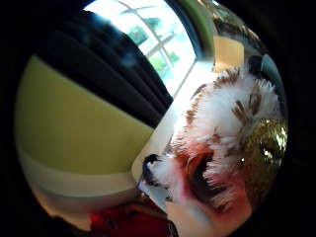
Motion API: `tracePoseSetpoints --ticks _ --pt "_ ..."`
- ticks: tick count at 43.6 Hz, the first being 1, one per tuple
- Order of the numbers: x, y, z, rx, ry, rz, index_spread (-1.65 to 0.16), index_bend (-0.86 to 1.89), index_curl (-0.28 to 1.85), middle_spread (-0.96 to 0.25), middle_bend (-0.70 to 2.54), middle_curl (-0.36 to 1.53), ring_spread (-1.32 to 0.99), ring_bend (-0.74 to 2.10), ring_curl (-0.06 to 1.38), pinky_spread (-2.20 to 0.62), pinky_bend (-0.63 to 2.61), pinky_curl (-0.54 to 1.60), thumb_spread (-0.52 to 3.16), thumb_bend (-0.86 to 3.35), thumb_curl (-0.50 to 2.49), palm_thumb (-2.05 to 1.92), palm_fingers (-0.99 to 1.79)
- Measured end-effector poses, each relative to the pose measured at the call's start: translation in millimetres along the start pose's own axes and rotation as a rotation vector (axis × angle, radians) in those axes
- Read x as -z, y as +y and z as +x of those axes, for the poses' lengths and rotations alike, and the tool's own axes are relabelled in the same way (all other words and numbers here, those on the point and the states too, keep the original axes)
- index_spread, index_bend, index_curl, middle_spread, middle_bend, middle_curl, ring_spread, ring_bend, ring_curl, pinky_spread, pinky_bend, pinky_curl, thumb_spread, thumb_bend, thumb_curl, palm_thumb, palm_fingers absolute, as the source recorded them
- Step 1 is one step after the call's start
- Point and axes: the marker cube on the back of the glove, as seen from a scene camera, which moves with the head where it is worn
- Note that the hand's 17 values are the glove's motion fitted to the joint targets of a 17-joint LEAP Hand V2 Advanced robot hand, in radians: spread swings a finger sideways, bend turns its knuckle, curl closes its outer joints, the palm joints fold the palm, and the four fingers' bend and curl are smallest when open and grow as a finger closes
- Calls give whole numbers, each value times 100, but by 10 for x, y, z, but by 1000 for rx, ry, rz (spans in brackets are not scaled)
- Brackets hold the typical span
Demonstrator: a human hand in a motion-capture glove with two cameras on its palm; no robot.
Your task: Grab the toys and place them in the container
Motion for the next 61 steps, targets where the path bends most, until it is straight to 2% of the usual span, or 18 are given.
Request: tracePoseSetpoints --ticks 3,8,9,10,12,13,15,16,17,18,19,27,39,49,54,61 --pt "-84 40 -6 -7 25 -85 -31 72 95 -27 110 76 -34 134 52 -45 90 42 40 -4 100 43 103" --pt "-181 118 13 -8 66 -213 -32 39 90 -32 94 70 -36 130 50 -38 99 45 61 -11 94 23 64" --pt "-194 131 16 -8 83 -241 -32 37 90 -32 94 70 -36 130 51 -37 100 46 65 -10 92 20 64" --pt "-206 142 15 -10 104 -270 -34 34 87 -32 86 67 -36 121 48 -34 101 46 73 -11 88 14 43" --pt "-223 152 13 -17 155 -319 -34 29 85 -32 80 65 -35 119 47 -30 104 47 81 -8 84 10 34" --pt "-225 157 17 -19 179 -332 -35 24 82 -30 73 62 -33 111 45 -26 106 48 84 -9 81 6 16" --pt "-215 180 52 -16 207 -328 -35 22 80 -27 67 60 -28 99 42 -21 110 49 89 -9 76 0 -2" --pt "-203 199 83 -13 210 -312 -36 23 79 -25 62 58 -23 84 38 -18 111 49 91 -10 73 -4 -20" --pt "-186 223 122 -11 206 -290 -37 21 76 -25 62 57 -24 87 38 -17 111 48 93 -8 72 -3 -7" --pt "-166 251 165 -10 198 -266 -37 20 74 -23 57 55 -20 75 33 -14 111 46 94 -9 69 -6 -19" --pt "-147 280 209 -10 188 -244 -37 19 72 -21 54 53 -18 70 31 -12 109 45 95 -9 67 -7 -20" --pt "-89 541 544 -35 148 -250 -38 19 65 -17 44 47 -12 55 23 -4 100 40 100 -9 54 -10 -7" --pt "-226 1123 1290 -77 125 -250 -38 18 59 -14 37 43 -10 46 21 1 92 36 103 -8 40 -10 -3" --pt "-289 1544 1708 -180 84 -196 -37 19 56 -13 31 41 -10 42 21 2 86 34 104 -8 32 -10 -1" --pt "-317 1804 1938 -169 69 -231 -38 20 54 -13 29 40 -10 39 21 2 83 33 104 -8 29 -10 -1" --pt "-347 2335 2296 -260 -2 -255 -37 20 53 -12 26 39 -10 35 21 3 81 32 104 -8 26 -11 0"
